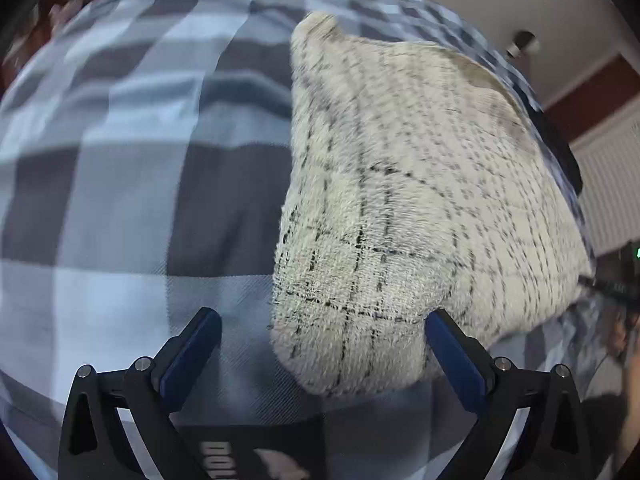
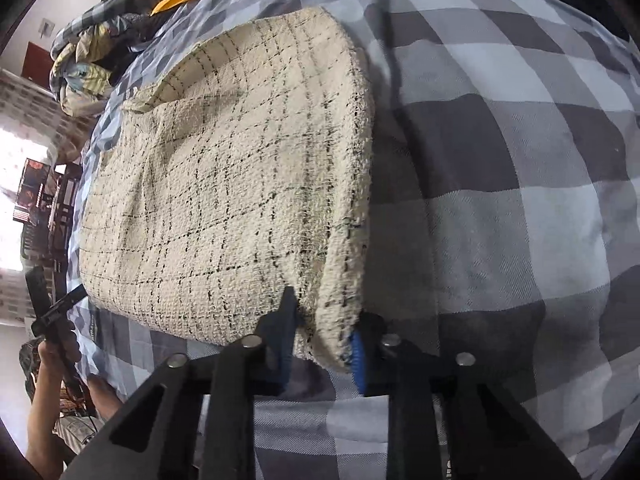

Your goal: Fold small clothes

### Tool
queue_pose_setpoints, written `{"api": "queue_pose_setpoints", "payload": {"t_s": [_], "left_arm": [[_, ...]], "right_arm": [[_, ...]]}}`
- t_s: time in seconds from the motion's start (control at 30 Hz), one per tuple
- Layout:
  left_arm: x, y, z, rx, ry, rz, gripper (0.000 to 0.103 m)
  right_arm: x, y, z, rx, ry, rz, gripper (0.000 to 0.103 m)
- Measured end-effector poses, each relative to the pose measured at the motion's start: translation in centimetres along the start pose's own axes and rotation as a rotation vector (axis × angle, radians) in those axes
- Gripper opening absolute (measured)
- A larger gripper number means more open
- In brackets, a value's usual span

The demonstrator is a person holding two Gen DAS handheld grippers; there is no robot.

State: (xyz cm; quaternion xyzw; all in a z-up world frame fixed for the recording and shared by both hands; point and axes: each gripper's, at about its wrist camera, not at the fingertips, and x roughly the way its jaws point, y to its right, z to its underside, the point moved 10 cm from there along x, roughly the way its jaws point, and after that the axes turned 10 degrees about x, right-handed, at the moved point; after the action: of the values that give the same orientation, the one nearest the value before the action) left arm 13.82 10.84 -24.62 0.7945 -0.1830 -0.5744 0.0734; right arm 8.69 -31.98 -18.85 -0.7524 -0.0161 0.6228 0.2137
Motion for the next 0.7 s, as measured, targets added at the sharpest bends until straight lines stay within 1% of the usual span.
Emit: {"api": "queue_pose_setpoints", "payload": {"t_s": [0.03,0.1,0.13,0.17,0.2,0.23,0.27,0.3,0.33,0.4,0.47,0.57,0.63,0.7], "left_arm": [[0.2,0.1,-0.1,0.009,-0.004,-0.013,0.103],[0.5,0.8,-0.6,0.045,-0.005,-0.031,0.102],[0.5,1.2,-0.8,0.050,-0.002,-0.013,0.082],[0.5,2.1,-1.1,0.055,0.000,0.036,0.046],[0.4,3.4,-1.2,0.056,-0.007,0.107,0.034],[0.2,3.8,-1.3,0.065,-0.002,0.106,0.027],[0.0,4.1,-1.5,0.085,0.005,0.084,0.024],[-0.1,4.3,-1.4,0.103,0.004,0.062,0.023],[-0.3,4.3,-1.4,0.093,0.005,0.052,0.020],[-1.2,4.1,-1.5,0.031,0.019,0.065,0.017],[-3.2,4.3,-1.7,-0.032,0.070,0.120,0.015],[-6.2,4.6,-1.7,-0.110,0.123,0.205,0.010],[-7.9,4.9,-1.7,-0.144,0.153,0.247,0.008],[-9.4,4.8,-1.5,-0.151,0.188,0.253,0.007]], "right_arm": [[0.5,0.9,-0.1,0.002,-0.006,0.012,0.015],[1.0,0.9,-0.1,0.025,-0.018,0.022,0.014],[0.9,1.0,-0.2,0.031,-0.017,0.020,0.014],[0.8,0.6,-0.3,0.039,-0.012,0.014,0.014],[0.6,0.6,-0.3,0.044,-0.006,0.009,0.014],[0.5,0.5,-0.2,0.047,-0.002,0.006,0.014],[0.3,0.6,-0.1,0.052,0.004,0.004,0.013],[0.3,0.6,0.0,0.058,0.008,0.003,0.013],[0.3,0.7,0.0,0.063,0.009,0.003,0.013],[0.1,0.8,0.0,0.085,0.017,0.003,0.012],[-0.9,1.6,0.2,0.106,0.031,-0.008,0.011],[-2.7,0.9,0.8,0.099,0.072,-0.050,0.009],[-3.4,0.8,1.1,0.126,0.078,-0.088,0.009],[-4.6,1.3,1.7,0.170,0.088,-0.156,0.009]]}}
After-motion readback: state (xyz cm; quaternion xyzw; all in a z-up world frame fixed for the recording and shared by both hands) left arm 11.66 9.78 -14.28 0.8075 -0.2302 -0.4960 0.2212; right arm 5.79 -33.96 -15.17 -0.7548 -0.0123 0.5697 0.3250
